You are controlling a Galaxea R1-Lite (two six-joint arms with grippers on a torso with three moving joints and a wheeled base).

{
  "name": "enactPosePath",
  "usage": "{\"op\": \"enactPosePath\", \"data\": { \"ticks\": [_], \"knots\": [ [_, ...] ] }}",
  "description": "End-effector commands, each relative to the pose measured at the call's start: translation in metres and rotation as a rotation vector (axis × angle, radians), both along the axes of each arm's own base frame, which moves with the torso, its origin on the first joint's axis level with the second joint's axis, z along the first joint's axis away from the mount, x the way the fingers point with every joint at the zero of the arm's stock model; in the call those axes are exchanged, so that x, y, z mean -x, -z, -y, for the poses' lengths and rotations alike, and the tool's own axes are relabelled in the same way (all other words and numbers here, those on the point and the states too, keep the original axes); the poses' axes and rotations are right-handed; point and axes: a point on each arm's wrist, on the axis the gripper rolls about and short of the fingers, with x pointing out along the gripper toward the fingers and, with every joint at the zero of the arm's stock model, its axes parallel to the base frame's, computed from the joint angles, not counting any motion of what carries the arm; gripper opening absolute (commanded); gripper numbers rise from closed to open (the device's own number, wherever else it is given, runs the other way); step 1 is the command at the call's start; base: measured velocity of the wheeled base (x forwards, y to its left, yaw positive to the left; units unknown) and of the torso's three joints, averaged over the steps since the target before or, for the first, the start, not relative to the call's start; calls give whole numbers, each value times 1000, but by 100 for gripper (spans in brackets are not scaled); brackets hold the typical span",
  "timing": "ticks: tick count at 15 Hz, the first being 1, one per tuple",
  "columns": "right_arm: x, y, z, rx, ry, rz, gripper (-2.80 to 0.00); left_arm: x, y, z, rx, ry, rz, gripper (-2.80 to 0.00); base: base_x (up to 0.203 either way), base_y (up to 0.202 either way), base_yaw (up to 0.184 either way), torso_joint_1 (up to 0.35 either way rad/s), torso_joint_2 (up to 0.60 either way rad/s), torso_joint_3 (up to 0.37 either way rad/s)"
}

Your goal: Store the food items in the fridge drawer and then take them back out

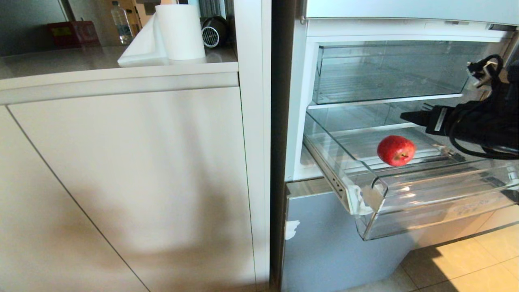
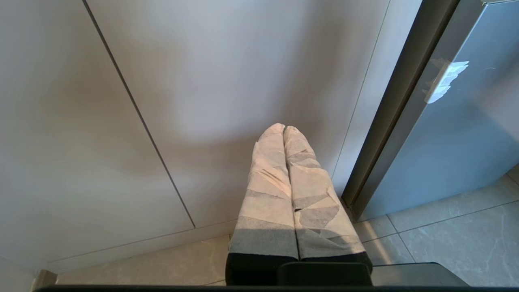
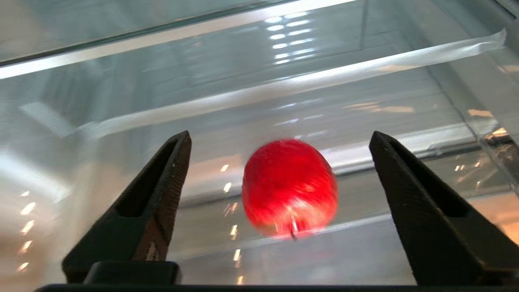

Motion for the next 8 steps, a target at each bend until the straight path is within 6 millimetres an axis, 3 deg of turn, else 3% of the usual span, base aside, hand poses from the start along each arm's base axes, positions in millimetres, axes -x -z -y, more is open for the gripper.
{"op": "enactPosePath", "data": {
  "ticks": [1,3,5,7,8],
  "knots": [
    [72,-35,0,-7,-29,128,-280,0,0,0,0,0,-1,-280,0,0,0,0,0,0],
    [138,-41,1,-12,-33,211,-280,0,0,0,0,0,-1,-280,0,0,0,0,0,0],
    [199,-24,3,-11,-11,272,-280,0,0,0,0,0,-1,-280,0,0,0,0,0,0],
    [246,19,4,-11,7,281,-280,0,0,0,0,0,-1,-280,0,0,0,0,0,0],
    [262,50,5,-8,13,258,-280,0,0,0,0,0,-1,-280,0,0,0,0,0,0]
  ]
}}
